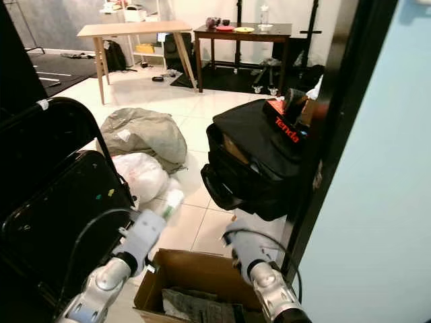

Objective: Clean up the room

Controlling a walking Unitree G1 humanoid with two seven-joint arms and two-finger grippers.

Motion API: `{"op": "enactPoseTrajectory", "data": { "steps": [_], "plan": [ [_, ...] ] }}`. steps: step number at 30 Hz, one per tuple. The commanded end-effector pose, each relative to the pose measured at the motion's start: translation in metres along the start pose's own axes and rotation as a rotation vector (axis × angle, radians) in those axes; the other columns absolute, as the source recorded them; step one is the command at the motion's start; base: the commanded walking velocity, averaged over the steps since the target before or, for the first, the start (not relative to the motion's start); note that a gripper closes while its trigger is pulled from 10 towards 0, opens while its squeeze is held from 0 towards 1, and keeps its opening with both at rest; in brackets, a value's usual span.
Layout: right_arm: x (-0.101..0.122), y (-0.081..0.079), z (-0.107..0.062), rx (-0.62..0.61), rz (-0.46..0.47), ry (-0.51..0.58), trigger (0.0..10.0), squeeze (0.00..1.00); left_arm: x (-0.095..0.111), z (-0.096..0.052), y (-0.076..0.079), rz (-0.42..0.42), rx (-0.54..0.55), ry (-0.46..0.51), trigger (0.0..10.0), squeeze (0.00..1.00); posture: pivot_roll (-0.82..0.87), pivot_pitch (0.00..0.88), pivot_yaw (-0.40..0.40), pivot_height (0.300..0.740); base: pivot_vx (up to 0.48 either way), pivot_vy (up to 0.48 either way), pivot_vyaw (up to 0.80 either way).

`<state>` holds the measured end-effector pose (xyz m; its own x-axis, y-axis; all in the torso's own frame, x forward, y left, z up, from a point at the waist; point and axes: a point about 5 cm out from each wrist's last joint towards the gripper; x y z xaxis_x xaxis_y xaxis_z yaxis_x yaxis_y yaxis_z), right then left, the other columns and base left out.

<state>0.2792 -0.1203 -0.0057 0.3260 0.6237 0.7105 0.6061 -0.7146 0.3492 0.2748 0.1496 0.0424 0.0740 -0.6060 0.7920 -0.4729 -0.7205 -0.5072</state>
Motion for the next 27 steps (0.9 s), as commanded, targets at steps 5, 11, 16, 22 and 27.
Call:
{"op": "enactPoseTrajectory", "data": {
  "steps": [5, 11, 16, 22, 27],
  "plan": [
    [-0.001, -0.011, -0.006, 0.198, -0.280, 0.033, 10.0, 0.00, -0.005, 0.007, -0.003, 0.192, -0.067, -0.007, 10.0, 0.00, 0.08, 0.033, -0.018, 0.734, 0.000, 0.000, 0.00],
    [0.003, -0.012, -0.014, 0.267, -0.313, 0.089, 10.0, 0.00, -0.005, 0.019, -0.012, 0.171, -0.026, -0.037, 10.0, 0.00, 0.05, 0.074, -0.010, 0.734, 0.000, 0.000, 0.00],
    [0.004, -0.014, -0.020, 0.268, -0.307, 0.123, 10.0, 0.00, -0.002, 0.026, -0.003, 0.155, -0.057, -0.036, 10.0, 0.00, 0.02, 0.122, -0.002, 0.734, 0.000, 0.000, 0.00],
    [-0.001, -0.019, -0.030, 0.226, -0.309, 0.130, 10.0, 0.00, 0.001, 0.035, 0.019, 0.139, -0.106, -0.028, 10.0, 0.00, -0.02, 0.210, 0.005, 0.734, 0.000, 0.000, 0.00],
    [0.000, -0.022, -0.034, 0.229, -0.299, 0.138, 10.0, 0.00, 0.003, 0.038, 0.021, 0.143, -0.101, -0.021, 10.0, 0.00, -0.03, 0.244, 0.004, 0.734, 0.000, 0.000, 0.00]
  ]
}}
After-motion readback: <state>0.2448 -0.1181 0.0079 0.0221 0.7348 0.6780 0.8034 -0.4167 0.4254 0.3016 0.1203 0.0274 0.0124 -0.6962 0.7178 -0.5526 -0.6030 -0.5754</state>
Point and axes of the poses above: a point about 5 cm out from each wrist's last joint towards the gripper, its own z axis pointing out of the wrist towards the gripper, its own x axis along the axis of the wrist's last joint, y = z × x
